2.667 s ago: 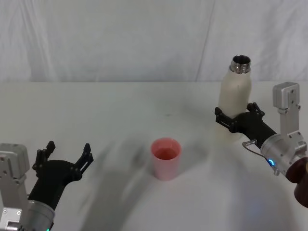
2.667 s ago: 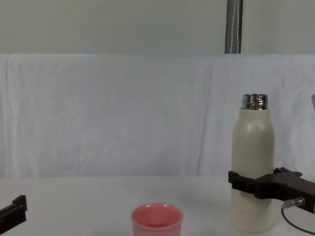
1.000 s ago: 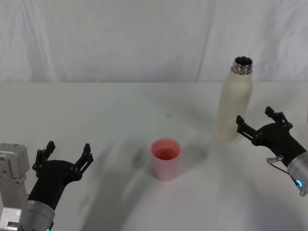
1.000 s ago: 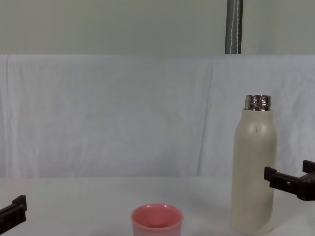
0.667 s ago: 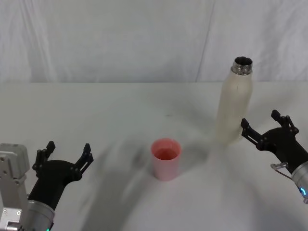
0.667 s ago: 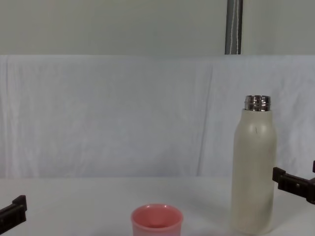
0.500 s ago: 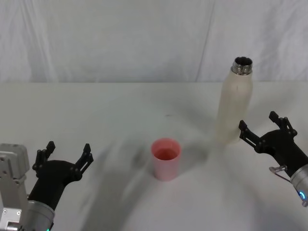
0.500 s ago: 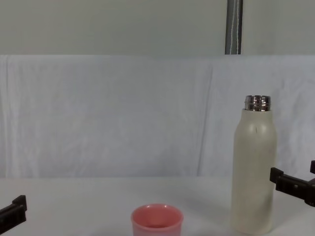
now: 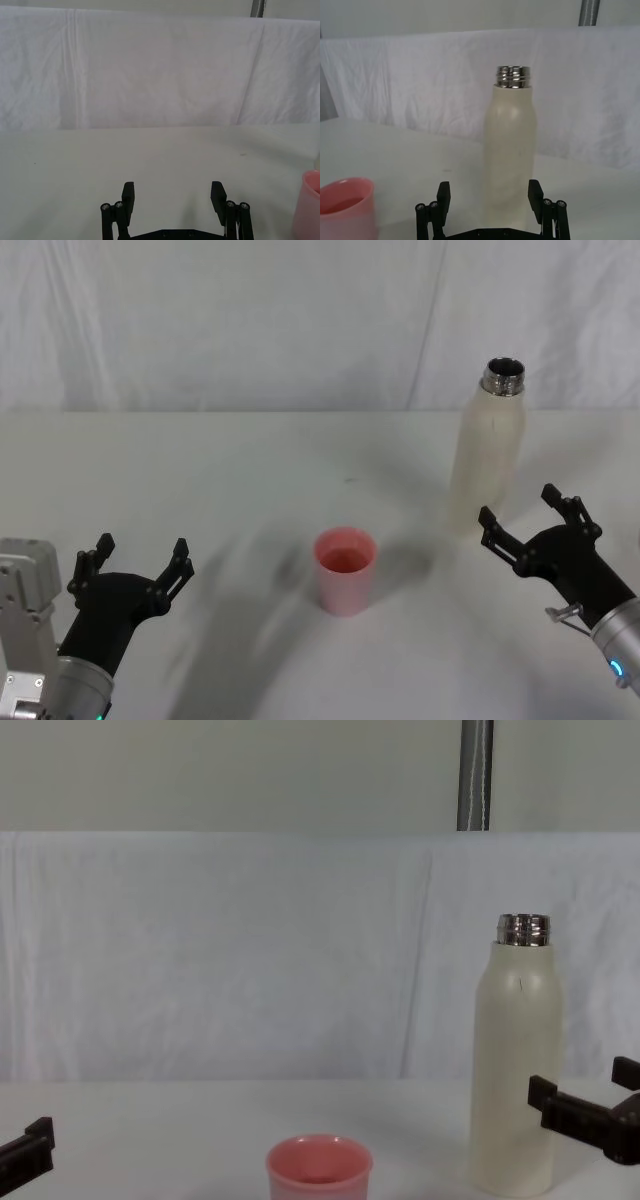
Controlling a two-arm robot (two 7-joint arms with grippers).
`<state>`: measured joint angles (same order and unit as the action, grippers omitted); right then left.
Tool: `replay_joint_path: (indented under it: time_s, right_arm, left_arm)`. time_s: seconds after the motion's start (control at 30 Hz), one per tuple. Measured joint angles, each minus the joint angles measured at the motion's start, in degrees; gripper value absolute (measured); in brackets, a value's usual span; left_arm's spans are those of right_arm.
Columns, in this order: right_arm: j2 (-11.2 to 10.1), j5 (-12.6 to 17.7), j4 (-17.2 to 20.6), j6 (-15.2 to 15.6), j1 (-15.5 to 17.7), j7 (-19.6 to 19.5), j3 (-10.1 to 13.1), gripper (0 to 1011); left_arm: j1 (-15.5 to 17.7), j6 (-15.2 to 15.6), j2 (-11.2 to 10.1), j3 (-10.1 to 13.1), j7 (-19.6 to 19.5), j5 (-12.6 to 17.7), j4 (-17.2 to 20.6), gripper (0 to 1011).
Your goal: Grasp the thermos with one hand and pour water into the cup lid.
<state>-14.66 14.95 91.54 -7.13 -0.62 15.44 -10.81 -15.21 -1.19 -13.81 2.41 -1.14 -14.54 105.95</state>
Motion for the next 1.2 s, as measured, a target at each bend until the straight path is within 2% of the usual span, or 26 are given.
replay_joint_path:
  time_s: [0.43, 1.2]
  right_arm:
    - [0.1, -3.1, 1.0, -0.4, 1.7, -0.8, -0.9, 1002]
    - [1.7, -3.2, -2.6, 0.1, -0.5, -0.8, -0.8, 1003]
  left_arm:
    - [0.0, 0.0, 0.0, 0.0, 0.0, 0.0, 0.0, 1001]
    - [0.0, 0.0, 0.0, 0.0, 0.0, 0.0, 0.0, 1001]
